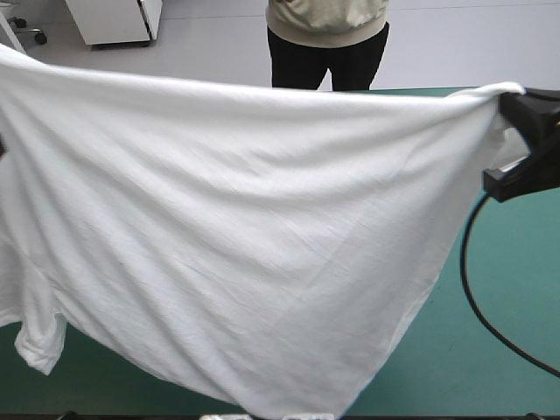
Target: Fold the cloth
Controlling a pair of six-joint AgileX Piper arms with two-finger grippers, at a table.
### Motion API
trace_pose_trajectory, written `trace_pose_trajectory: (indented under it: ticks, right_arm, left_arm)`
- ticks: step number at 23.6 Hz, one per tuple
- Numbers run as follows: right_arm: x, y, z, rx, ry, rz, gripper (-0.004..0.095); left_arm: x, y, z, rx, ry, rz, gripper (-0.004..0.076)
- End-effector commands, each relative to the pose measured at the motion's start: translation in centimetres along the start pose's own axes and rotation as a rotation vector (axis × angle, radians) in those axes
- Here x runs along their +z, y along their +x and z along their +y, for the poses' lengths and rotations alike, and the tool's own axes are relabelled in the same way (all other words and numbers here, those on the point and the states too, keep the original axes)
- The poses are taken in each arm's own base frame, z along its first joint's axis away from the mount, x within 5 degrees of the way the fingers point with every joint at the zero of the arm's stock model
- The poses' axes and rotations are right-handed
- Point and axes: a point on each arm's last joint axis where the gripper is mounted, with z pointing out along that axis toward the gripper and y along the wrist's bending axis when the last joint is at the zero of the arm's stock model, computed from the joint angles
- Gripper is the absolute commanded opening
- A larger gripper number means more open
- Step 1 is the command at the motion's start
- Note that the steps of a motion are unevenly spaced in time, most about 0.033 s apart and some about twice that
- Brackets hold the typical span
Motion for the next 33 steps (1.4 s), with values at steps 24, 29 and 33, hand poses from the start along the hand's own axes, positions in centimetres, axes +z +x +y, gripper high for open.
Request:
trace_pose_trajectory:
  ticks: [24, 29, 33]
  right_arm:
    - [33.1, 18.4, -4.4, 0.117, 0.138, 0.327, -0.0017]
    - [36.3, 20.0, -7.0, 0.127, 0.136, 0.397, -0.0012]
    - [37.7, 20.4, -7.7, 0.136, 0.132, 0.418, 0.0107]
  left_arm:
    - [34.8, 24.6, -9.0, -0.119, 0.002, 0.370, -0.0009]
    - [36.9, 26.5, -8.5, -0.124, 0.003, 0.343, -0.0009]
    - [38.3, 27.3, -8.9, -0.135, 0.012, 0.336, 0.0033]
